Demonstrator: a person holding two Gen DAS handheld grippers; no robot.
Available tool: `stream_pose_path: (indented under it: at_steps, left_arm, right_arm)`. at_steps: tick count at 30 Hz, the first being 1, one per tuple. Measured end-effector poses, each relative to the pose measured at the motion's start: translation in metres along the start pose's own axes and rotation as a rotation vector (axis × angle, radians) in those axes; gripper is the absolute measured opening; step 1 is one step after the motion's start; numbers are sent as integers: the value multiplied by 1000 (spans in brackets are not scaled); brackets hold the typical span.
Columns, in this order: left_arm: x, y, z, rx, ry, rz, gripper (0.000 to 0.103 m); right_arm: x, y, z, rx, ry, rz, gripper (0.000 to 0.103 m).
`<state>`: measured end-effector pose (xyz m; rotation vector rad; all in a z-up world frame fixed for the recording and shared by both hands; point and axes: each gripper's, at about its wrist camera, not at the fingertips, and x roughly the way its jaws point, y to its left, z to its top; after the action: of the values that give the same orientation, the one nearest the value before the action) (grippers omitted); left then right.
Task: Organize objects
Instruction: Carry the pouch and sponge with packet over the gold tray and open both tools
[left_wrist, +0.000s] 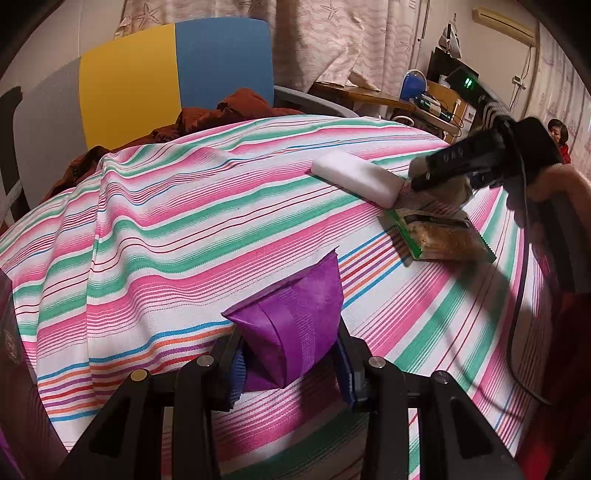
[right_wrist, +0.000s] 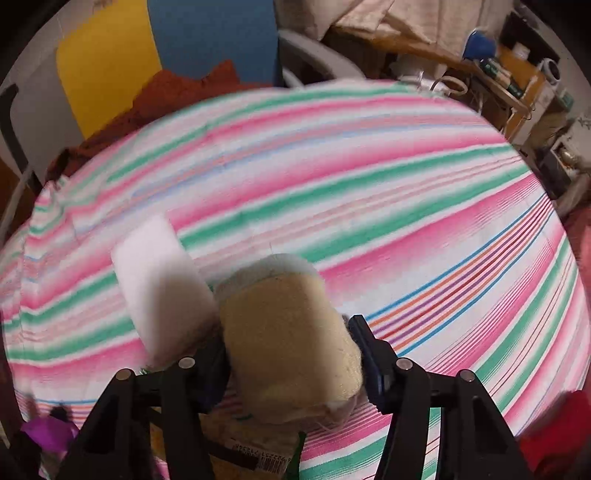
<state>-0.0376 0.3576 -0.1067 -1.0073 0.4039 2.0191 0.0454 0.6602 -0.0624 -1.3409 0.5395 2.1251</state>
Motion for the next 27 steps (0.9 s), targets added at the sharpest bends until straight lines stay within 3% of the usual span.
stream_pose_path:
  at_steps: [3,13,27]
  left_arm:
    - [0,-1,0,5,-1,5,40]
    - [-7,-1,2,-14,4,39,38]
    - [-121,18,15,-75,-155,89,39]
  right_arm:
    - [-22,-16,6,45,-100,37,60]
    - [-11,49,19,-3,-193,149,60]
    - [-21,63,11,-39,-225,190,60]
